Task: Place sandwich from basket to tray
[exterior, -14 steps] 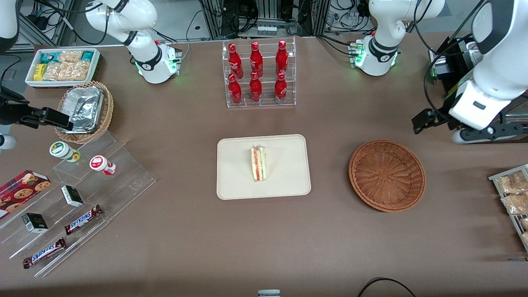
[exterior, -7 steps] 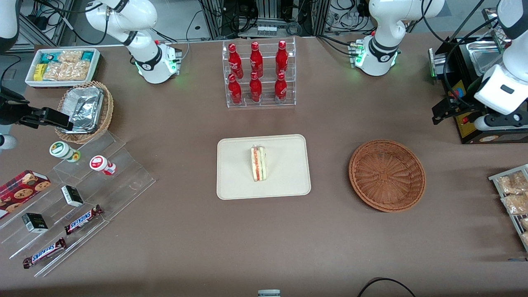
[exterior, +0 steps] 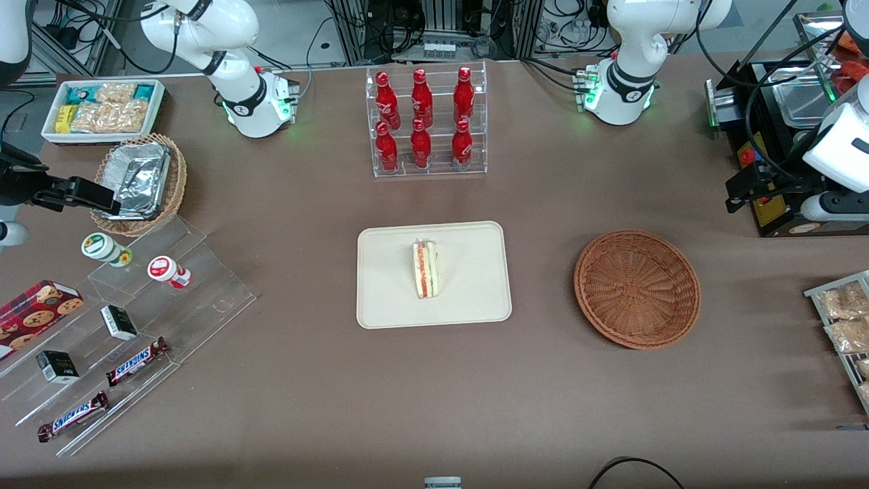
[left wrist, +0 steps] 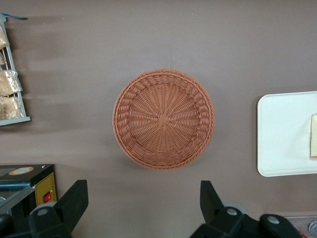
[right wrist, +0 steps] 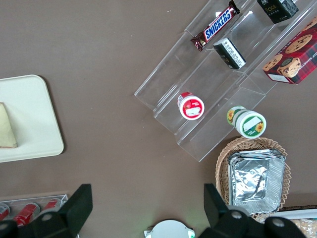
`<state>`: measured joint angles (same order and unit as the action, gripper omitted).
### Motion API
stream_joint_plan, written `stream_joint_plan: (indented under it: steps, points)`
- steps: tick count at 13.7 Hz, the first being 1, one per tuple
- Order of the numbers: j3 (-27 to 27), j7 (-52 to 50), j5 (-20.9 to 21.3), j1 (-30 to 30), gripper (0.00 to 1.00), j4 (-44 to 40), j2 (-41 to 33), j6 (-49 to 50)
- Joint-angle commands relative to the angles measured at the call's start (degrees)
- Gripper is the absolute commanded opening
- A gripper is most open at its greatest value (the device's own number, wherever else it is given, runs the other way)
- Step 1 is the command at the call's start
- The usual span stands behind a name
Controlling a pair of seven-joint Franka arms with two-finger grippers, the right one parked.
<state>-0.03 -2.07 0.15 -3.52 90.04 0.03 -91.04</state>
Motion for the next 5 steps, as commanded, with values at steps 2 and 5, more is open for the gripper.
stream_joint_plan:
  steps: [2,5]
  points:
    - [-0.67,1.28,0.90,0.80,1.00,-1.88,0.49,3.68]
    - [-0.67,0.93,0.99,0.45,1.00,-1.62,0.41,3.68]
